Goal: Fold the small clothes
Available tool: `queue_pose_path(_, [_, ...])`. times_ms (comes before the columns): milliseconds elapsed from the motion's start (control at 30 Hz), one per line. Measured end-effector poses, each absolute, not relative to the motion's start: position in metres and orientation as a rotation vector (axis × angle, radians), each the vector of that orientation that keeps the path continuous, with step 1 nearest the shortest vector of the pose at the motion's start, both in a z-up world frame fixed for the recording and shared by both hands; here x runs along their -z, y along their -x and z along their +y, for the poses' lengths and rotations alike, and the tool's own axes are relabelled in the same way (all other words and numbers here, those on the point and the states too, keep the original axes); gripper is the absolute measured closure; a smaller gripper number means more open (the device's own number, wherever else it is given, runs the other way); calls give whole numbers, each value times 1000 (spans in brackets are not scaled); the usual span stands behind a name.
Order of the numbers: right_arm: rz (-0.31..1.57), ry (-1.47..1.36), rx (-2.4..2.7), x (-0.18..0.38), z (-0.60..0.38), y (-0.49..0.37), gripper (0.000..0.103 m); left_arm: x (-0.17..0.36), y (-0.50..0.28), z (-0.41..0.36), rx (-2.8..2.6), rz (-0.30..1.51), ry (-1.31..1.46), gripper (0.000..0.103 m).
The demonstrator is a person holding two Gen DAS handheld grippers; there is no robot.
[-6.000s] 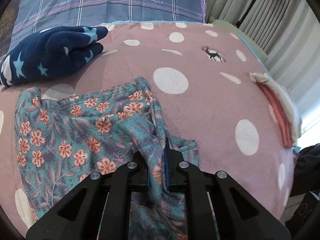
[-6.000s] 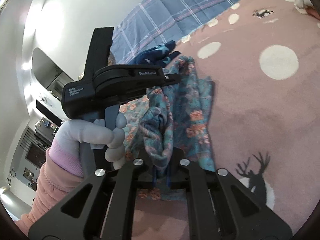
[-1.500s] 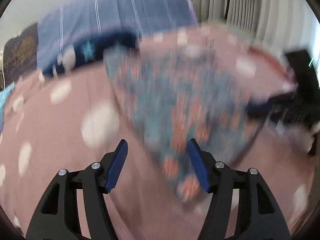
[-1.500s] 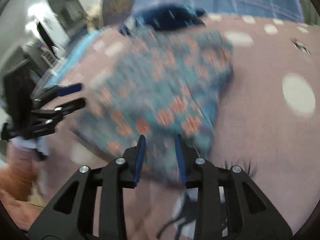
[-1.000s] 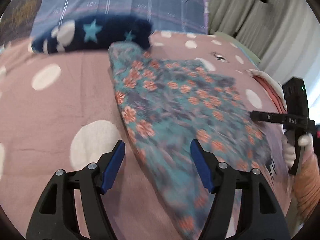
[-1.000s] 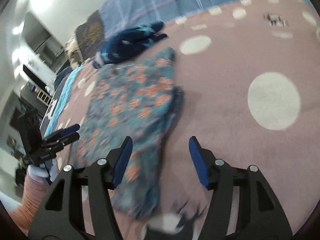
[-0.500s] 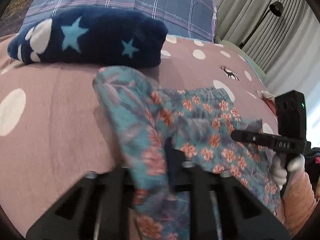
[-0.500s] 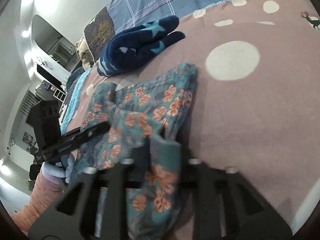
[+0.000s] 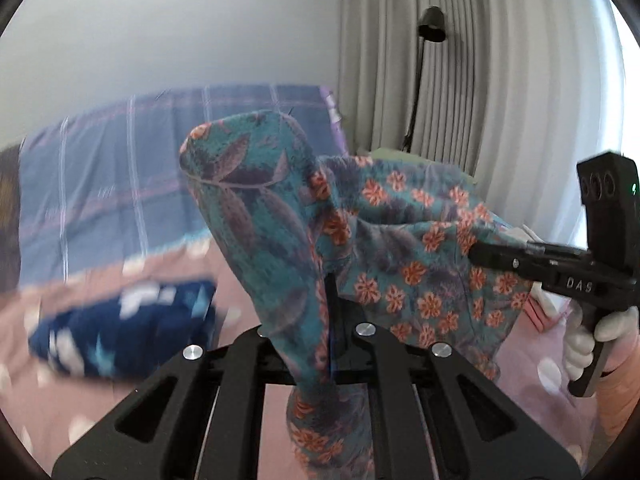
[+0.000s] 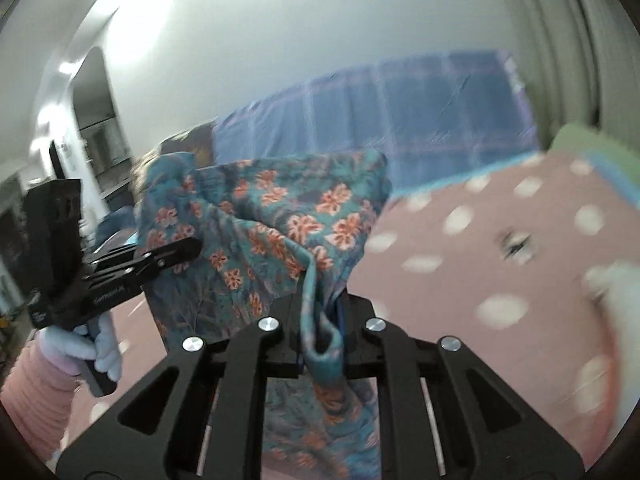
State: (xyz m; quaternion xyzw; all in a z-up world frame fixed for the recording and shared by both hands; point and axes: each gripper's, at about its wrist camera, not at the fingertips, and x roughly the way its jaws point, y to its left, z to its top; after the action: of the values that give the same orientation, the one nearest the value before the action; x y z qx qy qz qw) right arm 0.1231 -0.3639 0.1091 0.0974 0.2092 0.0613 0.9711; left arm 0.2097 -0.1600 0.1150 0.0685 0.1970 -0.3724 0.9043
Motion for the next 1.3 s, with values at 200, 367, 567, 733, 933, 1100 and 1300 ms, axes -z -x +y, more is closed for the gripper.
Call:
queue_pose_path(200, [424, -208, 35, -125, -418, -179, 91, -110, -270, -237, 733, 412, -213, 94])
queue_pose_path(367, [443, -154, 142, -98, -446, -236, 91, -88, -312, -290, 661, 402, -313, 94])
queue_pose_path(567, [514, -205, 357, -43, -485, -289, 72, -33, -350, -322, 430, 361, -449, 58])
queue_pose_path(733, [622, -235, 305, 16, -490, -277, 70, 25, -341, -312, 531, 472, -493, 58])
queue_pose_path(933, [726, -208, 306, 42, -469, -252, 67, 59, -311, -303, 580, 532, -536, 58])
queue_pose_path(1100, [650, -128, 284, 14, -433, -195, 54, 28, -263, -269, 605, 500, -442, 43])
queue_pose_path(1300, [538, -72, 277, -18, -385, -90, 24, -16, -175, -221, 603, 385, -366, 20])
